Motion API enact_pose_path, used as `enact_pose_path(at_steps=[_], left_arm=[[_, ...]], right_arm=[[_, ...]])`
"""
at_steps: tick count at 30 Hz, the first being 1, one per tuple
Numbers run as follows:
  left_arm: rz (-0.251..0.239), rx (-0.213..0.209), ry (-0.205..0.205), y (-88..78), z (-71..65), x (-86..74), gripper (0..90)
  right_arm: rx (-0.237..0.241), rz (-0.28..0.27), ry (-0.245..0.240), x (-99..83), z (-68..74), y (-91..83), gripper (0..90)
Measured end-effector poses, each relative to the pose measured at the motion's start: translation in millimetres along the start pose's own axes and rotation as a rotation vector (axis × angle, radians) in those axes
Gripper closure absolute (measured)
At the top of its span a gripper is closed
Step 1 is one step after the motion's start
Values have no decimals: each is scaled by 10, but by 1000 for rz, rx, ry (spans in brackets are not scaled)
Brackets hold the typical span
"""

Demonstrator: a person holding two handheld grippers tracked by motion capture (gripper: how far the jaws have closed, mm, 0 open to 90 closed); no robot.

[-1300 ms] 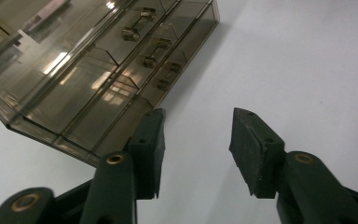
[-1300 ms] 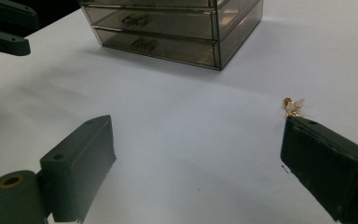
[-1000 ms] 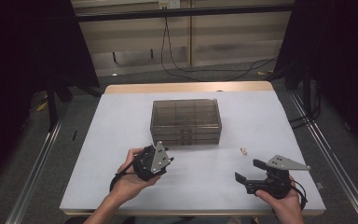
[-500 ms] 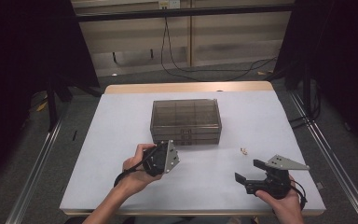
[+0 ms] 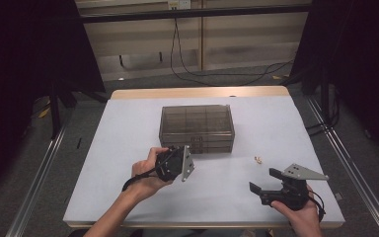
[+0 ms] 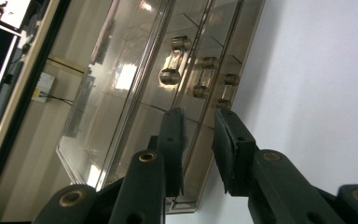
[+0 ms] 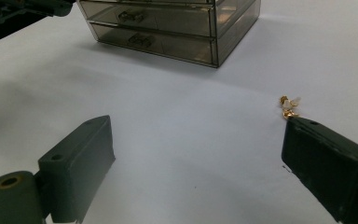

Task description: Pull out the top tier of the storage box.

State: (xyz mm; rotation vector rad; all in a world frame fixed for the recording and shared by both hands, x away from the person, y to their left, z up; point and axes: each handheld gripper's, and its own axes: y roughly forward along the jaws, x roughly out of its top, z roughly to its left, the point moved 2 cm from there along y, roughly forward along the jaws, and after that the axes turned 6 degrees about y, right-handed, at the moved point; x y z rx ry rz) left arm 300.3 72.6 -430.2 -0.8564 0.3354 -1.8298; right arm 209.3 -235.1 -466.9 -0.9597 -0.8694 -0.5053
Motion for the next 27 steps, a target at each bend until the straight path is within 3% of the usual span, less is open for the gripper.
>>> enact_pose_path(at_steps=[5,7,9,12,13,14,16,27], left_arm=[[36,24,47,35,-10,36,741],[47,59,91,58,-23,62,727],[33,69,87,75,-33,72,718],[59,89,122,87,-48,94,713],[37,95,108,109,-62,105,711],[54,97,129,108,-56,113,711],[45,110,124,138,-72,132,726],[82,185,197,236,-126,192,738]], right_arm=[[0,4,3,0,4,3,91],[4,6,1,-2,6,2,91],[5,5,1,-2,5,1,91],[3,7,2,-2,3,2,91],[3,7,2,-2,4,3,91],[3,7,1,-2,4,4,91],[6,9,2,-3,7,5,91],[9,12,2,-4,7,5,93]])
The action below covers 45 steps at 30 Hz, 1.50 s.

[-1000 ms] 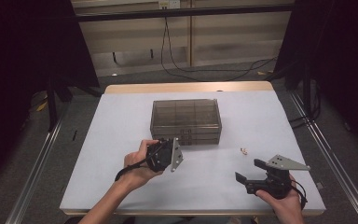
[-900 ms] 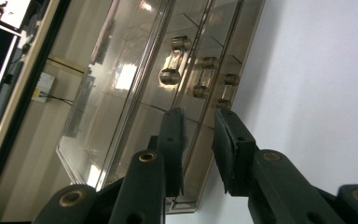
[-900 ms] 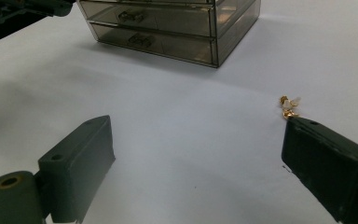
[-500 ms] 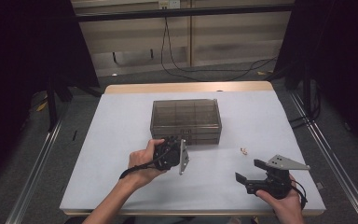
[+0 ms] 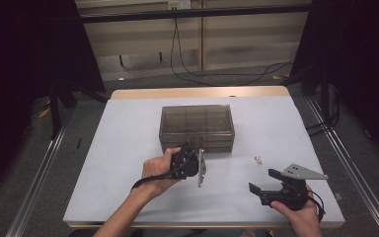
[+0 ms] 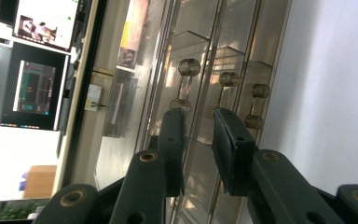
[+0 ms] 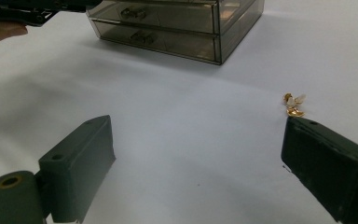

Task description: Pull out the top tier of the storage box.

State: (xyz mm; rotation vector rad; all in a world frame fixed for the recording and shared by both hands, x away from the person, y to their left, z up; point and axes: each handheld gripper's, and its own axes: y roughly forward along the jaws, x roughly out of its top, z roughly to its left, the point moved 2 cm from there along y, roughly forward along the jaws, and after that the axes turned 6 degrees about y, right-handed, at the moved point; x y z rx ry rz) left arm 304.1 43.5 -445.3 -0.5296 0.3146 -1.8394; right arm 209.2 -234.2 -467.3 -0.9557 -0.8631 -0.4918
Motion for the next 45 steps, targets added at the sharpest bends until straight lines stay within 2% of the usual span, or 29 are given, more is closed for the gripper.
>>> enact_pose_path(at_steps=[1,2,3,4,6,7,8,10,11,12,17,18,22,25,26,27,28,30,32,33,34,39,40,45], left_arm=[[9,-4,13,9,2,5,738],[7,-3,5,23,-11,9,737],[15,1,21,28,-6,12,737],[18,1,15,41,-20,12,737],[31,21,34,56,-36,16,737],[37,40,59,63,-45,25,737],[32,53,59,80,-67,32,737],[49,57,113,79,-57,60,738],[58,71,105,92,-94,64,749],[65,64,115,119,-115,76,753],[69,74,139,138,-107,89,761],[68,86,139,136,-105,91,761],[77,78,114,140,-105,82,755],[84,87,138,145,-90,81,754],[89,90,123,152,-97,76,756],[95,100,140,153,-75,82,756],[83,92,115,167,-86,80,757],[95,101,140,165,-95,92,765],[88,95,134,171,-102,108,785],[95,116,167,170,-83,124,789],[90,105,152,182,-93,130,788],[113,109,183,207,-112,164,801],[118,138,219,215,-120,171,802],[129,138,219,231,-123,173,793]], right_arm=[[0,0,0,0,0,0,93],[0,1,0,0,0,0,93],[-1,1,0,-1,1,-1,93],[1,1,0,-2,2,-1,95],[2,2,-2,-3,2,-2,95],[2,3,-1,-3,2,-2,95],[3,3,1,-3,1,-1,95],[6,3,2,-3,1,1,95],[7,6,1,-4,3,3,95],[8,6,0,-4,4,3,95],[10,8,0,-6,7,6,94],[10,9,-1,-6,7,7,94],[12,11,-1,-5,7,6,94],[13,11,-1,-5,7,6,94],[13,13,-2,-5,6,7,94],[13,14,-2,-5,6,8,94],[13,14,-1,-5,7,9,94],[12,15,-1,-5,7,9,94],[12,16,-1,-6,7,8,94],[14,16,-2,-6,7,9,94],[12,16,-2,-6,7,8,94],[14,17,-2,-6,7,7,94],[15,16,-2,-6,7,6,94],[16,19,-2,-8,5,6,94]])
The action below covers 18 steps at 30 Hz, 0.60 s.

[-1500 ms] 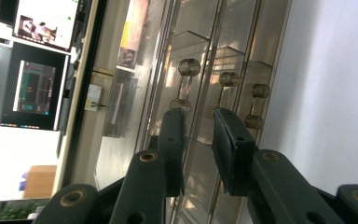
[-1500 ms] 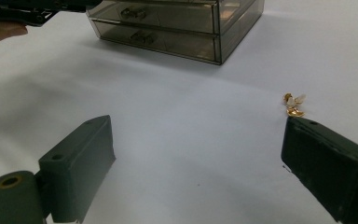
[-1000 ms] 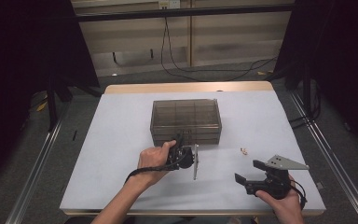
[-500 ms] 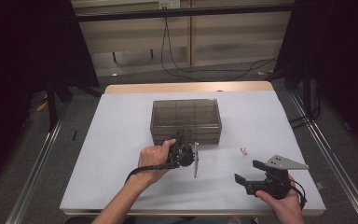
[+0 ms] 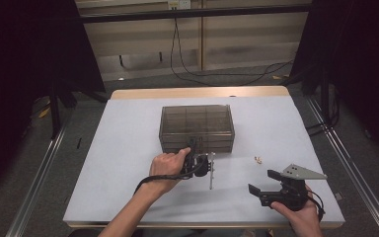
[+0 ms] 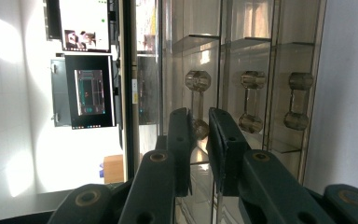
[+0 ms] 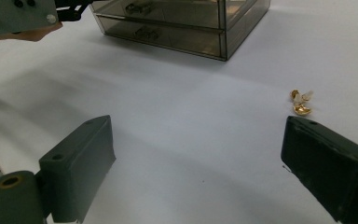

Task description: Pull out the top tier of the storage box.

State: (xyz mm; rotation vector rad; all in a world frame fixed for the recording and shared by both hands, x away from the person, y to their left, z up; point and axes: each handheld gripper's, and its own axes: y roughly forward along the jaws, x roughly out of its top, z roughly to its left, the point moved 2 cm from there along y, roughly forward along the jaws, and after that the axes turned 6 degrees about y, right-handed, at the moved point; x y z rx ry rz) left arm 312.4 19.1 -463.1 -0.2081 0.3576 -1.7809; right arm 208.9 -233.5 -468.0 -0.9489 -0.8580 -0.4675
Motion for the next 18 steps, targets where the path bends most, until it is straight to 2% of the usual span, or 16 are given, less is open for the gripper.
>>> enact_pose_path(at_steps=[2,3,9,11,13,17,18], left_arm=[[7,-2,-1,7,-17,0,782],[6,12,16,6,-11,5,779],[17,30,19,10,-33,19,799],[21,40,40,9,-43,26,803],[19,38,43,6,-33,24,805],[20,46,30,-7,-54,21,807],[20,37,23,-17,-66,21,807]], right_arm=[[1,1,0,-1,1,5,94],[3,2,-3,-1,0,6,94],[5,7,-2,-2,4,7,94],[7,8,-2,-3,7,8,95],[6,9,0,-2,5,11,94],[8,8,-3,-3,4,7,94],[8,9,0,-3,5,5,94]])
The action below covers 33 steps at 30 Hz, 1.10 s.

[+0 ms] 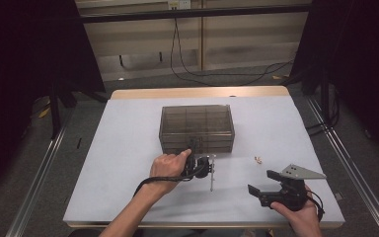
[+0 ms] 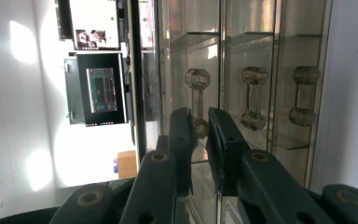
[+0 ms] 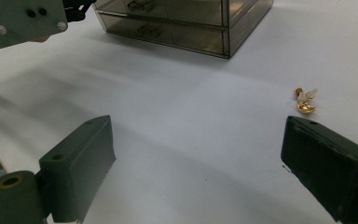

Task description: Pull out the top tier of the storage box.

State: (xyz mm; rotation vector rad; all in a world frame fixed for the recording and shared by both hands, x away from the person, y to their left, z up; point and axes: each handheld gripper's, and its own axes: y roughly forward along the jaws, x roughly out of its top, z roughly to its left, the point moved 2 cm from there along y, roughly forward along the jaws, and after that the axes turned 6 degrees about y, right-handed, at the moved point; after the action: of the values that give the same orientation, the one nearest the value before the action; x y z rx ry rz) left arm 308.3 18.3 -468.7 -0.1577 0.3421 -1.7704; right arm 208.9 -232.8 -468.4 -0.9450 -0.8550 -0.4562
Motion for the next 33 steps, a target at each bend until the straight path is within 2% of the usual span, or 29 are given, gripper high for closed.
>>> enact_pose_path(at_steps=[3,4,5,8,11,15,18,19,22,33], left_arm=[[-1,15,12,-16,2,4,807],[1,8,-1,-24,-16,2,807],[-6,17,4,-29,-8,3,807],[-6,15,10,-42,-9,2,808],[-4,8,-1,-51,-18,-1,808],[-10,18,13,-79,-21,9,808],[-9,23,4,-89,-31,11,808],[-5,12,-5,-93,-41,11,808],[-12,22,9,-111,-33,15,808],[-15,21,0,-178,-68,8,809]], right_arm=[[-1,-1,2,1,-3,2,94],[-1,1,2,0,-2,2,94],[0,2,1,0,-1,3,94],[0,3,2,0,0,4,94],[0,3,2,1,-2,4,94],[-1,4,1,1,-5,7,94],[1,6,3,0,-1,7,94],[0,5,2,0,-2,5,94],[-1,3,5,1,-4,2,94],[0,5,5,1,-6,3,94]])
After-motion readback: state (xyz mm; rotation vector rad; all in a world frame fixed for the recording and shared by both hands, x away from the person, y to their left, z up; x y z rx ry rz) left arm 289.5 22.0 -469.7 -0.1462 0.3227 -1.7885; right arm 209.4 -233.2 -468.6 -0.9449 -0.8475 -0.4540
